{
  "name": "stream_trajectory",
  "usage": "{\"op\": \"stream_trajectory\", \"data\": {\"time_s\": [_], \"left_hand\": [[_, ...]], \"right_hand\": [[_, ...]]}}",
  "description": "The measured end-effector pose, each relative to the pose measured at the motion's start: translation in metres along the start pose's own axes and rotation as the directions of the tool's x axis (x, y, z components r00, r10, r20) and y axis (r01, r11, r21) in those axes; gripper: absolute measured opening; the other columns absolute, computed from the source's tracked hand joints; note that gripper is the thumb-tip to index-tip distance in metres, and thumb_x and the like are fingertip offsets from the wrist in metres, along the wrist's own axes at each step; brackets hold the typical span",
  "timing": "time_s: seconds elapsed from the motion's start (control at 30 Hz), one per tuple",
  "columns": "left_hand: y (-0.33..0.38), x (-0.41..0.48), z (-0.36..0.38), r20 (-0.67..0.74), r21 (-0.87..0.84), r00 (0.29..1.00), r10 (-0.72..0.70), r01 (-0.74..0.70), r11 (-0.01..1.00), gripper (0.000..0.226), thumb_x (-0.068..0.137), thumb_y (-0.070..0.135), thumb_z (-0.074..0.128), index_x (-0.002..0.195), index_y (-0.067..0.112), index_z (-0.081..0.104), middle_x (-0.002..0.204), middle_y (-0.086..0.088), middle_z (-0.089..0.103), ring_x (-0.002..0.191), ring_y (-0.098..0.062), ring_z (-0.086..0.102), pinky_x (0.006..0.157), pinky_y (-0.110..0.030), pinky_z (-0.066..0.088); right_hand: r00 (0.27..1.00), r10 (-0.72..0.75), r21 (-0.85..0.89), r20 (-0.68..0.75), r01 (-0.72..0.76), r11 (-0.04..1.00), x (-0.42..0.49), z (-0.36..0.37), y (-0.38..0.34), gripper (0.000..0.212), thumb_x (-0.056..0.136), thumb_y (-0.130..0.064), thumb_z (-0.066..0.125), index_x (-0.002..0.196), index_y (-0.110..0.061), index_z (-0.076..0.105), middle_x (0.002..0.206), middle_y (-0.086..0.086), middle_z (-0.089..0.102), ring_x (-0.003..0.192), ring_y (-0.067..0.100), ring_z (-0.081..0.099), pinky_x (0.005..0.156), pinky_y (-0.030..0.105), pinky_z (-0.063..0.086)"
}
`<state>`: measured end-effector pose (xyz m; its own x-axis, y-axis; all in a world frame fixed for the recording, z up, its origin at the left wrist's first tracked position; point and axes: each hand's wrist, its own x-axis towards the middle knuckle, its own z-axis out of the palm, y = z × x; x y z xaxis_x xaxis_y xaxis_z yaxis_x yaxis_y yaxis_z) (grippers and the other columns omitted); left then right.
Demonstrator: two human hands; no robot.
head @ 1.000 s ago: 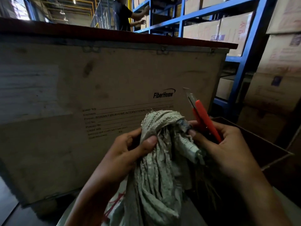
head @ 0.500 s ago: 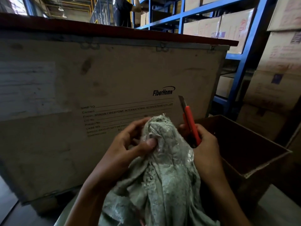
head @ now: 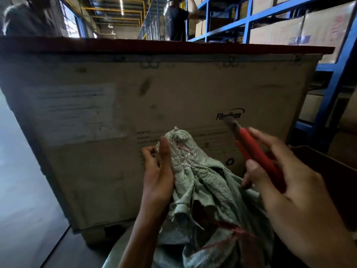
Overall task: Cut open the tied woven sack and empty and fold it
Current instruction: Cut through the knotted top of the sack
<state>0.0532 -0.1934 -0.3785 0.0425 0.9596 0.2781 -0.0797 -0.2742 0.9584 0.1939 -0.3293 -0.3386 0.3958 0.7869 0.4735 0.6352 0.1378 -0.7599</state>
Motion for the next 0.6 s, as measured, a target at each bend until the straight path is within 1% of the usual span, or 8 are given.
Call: {"op": "stream_trajectory", "data": {"time_s": [0.07, 0.1, 0.17, 0.23, 0.27, 0.37, 0.5, 0.6], "left_hand": [[-0.001, 0.001, -0.001, -0.049, -0.035, 0.998, 0.045, -0.047, 0.998, 0.064, 0.077, 0.068, 0.034, 0.108, 0.013, 0.041, 0.083, 0.002, 0.052, 0.069, 0.001, 0.053, 0.055, -0.007, 0.045], [-0.001, 0.0, 0.0, -0.064, -0.046, 0.996, 0.062, -0.065, 0.997, 0.063, 0.078, 0.067, 0.036, 0.108, 0.012, 0.041, 0.081, 0.002, 0.05, 0.061, 0.006, 0.05, 0.053, -0.006, 0.044], [-0.001, -0.003, 0.0, -0.093, -0.065, 0.991, 0.097, -0.103, 0.993, 0.062, 0.081, 0.065, 0.039, 0.109, 0.009, 0.04, 0.077, 0.004, 0.048, 0.052, 0.009, 0.048, 0.052, -0.005, 0.043], [-0.002, -0.004, 0.0, -0.117, -0.068, 0.987, 0.113, -0.121, 0.99, 0.062, 0.082, 0.067, 0.04, 0.11, 0.012, 0.04, 0.077, 0.005, 0.052, 0.056, 0.009, 0.052, 0.052, -0.007, 0.045], [-0.003, -0.004, 0.0, -0.131, -0.057, 0.984, 0.118, -0.126, 0.99, 0.062, 0.082, 0.07, 0.04, 0.11, 0.015, 0.039, 0.081, 0.003, 0.055, 0.061, 0.006, 0.054, 0.055, -0.009, 0.046], [-0.009, -0.004, -0.001, -0.158, -0.026, 0.977, 0.141, -0.147, 0.989, 0.067, 0.086, 0.082, 0.037, 0.111, 0.02, 0.038, 0.086, -0.003, 0.054, 0.07, -0.009, 0.054, 0.065, -0.028, 0.051], [-0.009, -0.005, 0.001, -0.188, -0.018, 0.959, 0.213, -0.22, 0.975, 0.064, 0.08, 0.079, 0.039, 0.108, 0.021, 0.038, 0.085, 0.001, 0.05, 0.07, -0.007, 0.05, 0.066, -0.029, 0.048], [-0.008, -0.005, 0.0, -0.215, 0.02, 0.937, 0.277, -0.279, 0.96, 0.055, 0.085, 0.073, 0.04, 0.104, 0.022, 0.038, 0.078, 0.003, 0.048, 0.063, -0.005, 0.048, 0.061, -0.024, 0.049]], "right_hand": [[0.998, -0.069, -0.103, 0.013, 0.07, 0.992, -0.006, 0.008, -0.01, 0.049, 0.088, -0.04, 0.054, 0.127, -0.069, 0.042, 0.075, -0.021, 0.072, 0.079, -0.014, 0.065, 0.065, -0.007, 0.041], [0.992, -0.126, -0.152, 0.011, 0.126, 0.98, -0.009, 0.012, -0.011, 0.05, 0.087, -0.043, 0.053, 0.129, -0.068, 0.042, 0.077, -0.023, 0.073, 0.08, -0.013, 0.065, 0.068, -0.006, 0.041], [0.978, -0.207, -0.23, 0.016, 0.205, 0.951, -0.014, 0.018, -0.015, 0.05, 0.086, -0.049, 0.049, 0.132, -0.065, 0.042, 0.08, -0.026, 0.073, 0.076, -0.007, 0.068, 0.069, 0.005, 0.05], [0.963, -0.269, -0.294, 0.024, 0.265, 0.918, -0.016, 0.024, -0.017, 0.047, 0.091, -0.049, 0.048, 0.134, -0.065, 0.039, 0.076, -0.027, 0.07, 0.069, -0.004, 0.069, 0.063, 0.021, 0.057], [0.958, -0.286, -0.319, 0.028, 0.28, 0.906, -0.016, 0.026, -0.019, 0.05, 0.091, -0.046, 0.052, 0.135, -0.064, 0.039, 0.075, -0.027, 0.069, 0.067, -0.003, 0.069, 0.06, 0.024, 0.059], [0.946, -0.323, -0.363, 0.042, 0.315, 0.877, -0.017, 0.028, -0.022, 0.058, 0.084, -0.047, 0.051, 0.139, -0.06, 0.038, 0.071, -0.022, 0.069, 0.066, 0.002, 0.068, 0.058, 0.032, 0.061], [0.946, -0.317, -0.372, 0.065, 0.318, 0.872, -0.018, 0.028, -0.025, 0.058, 0.085, -0.05, 0.045, 0.14, -0.062, 0.034, 0.081, -0.021, 0.073, 0.074, 0.002, 0.071, 0.062, 0.032, 0.062], [0.941, -0.329, -0.389, 0.081, 0.334, 0.859, -0.018, 0.027, -0.024, 0.058, 0.084, -0.048, 0.045, 0.141, -0.06, 0.035, 0.079, -0.02, 0.073, 0.069, 0.001, 0.07, 0.058, 0.027, 0.061]]}}
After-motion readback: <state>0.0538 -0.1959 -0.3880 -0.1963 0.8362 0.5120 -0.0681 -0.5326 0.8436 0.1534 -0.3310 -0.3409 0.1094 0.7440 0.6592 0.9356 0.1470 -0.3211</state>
